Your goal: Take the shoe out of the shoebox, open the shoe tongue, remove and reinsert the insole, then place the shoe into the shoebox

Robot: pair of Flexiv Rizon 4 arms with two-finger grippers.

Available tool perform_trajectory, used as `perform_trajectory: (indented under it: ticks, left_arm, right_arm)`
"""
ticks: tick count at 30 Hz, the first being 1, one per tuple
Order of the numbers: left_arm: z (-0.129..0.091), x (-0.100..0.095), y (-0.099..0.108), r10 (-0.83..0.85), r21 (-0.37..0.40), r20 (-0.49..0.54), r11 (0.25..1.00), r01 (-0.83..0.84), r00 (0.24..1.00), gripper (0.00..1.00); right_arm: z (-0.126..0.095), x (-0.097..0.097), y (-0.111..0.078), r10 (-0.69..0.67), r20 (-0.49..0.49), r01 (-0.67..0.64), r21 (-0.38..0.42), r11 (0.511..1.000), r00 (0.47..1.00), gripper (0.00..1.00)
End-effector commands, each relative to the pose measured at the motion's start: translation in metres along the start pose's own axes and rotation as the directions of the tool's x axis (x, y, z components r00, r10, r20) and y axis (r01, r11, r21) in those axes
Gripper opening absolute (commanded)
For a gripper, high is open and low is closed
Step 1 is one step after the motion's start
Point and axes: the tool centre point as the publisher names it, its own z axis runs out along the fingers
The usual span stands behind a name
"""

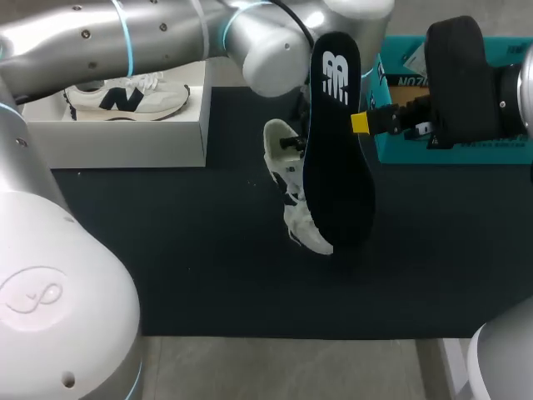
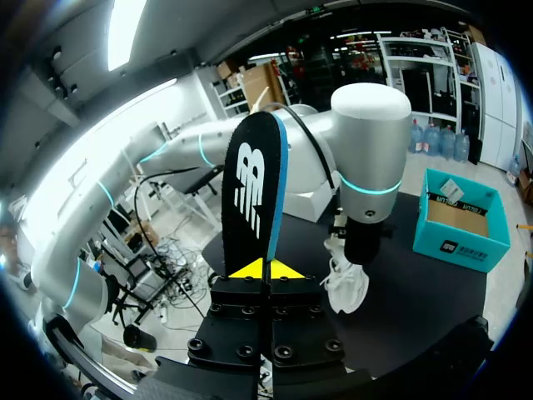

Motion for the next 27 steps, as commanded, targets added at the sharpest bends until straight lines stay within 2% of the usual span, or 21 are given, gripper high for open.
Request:
perform_trajectory:
  ticks: [1,12,21,27]
  left_arm:
    - [-0.002,0.005,-0.001,0.602,-0.259,-0.101,0.753,-0.605,0.792,0.0]
    - [0.021,-0.003,0.009,0.585,-0.194,-0.076,0.785,-0.588,0.807,0.0]
    - [0.017,-0.001,0.005,0.486,-0.195,-0.078,0.849,-0.491,0.871,0.0]
    - [0.016,-0.008,0.004,0.427,-0.18,-0.102,0.88,-0.439,0.899,0.0]
  right_arm:
    - [0.002,0.006,-0.006,0.001,0.009,-0.001,-0.011,1.0,1.0,0.0]
    - [0.002,0.006,-0.006,0.001,0.009,-0.001,-0.011,1.0,1.0,0.0]
    - [0.002,0.006,-0.006,0.001,0.009,-0.001,-0.011,1.0,1.0,0.0]
    - [0.002,0.006,-0.006,0.001,0.009,-0.001,-0.011,1.0,1.0,0.0]
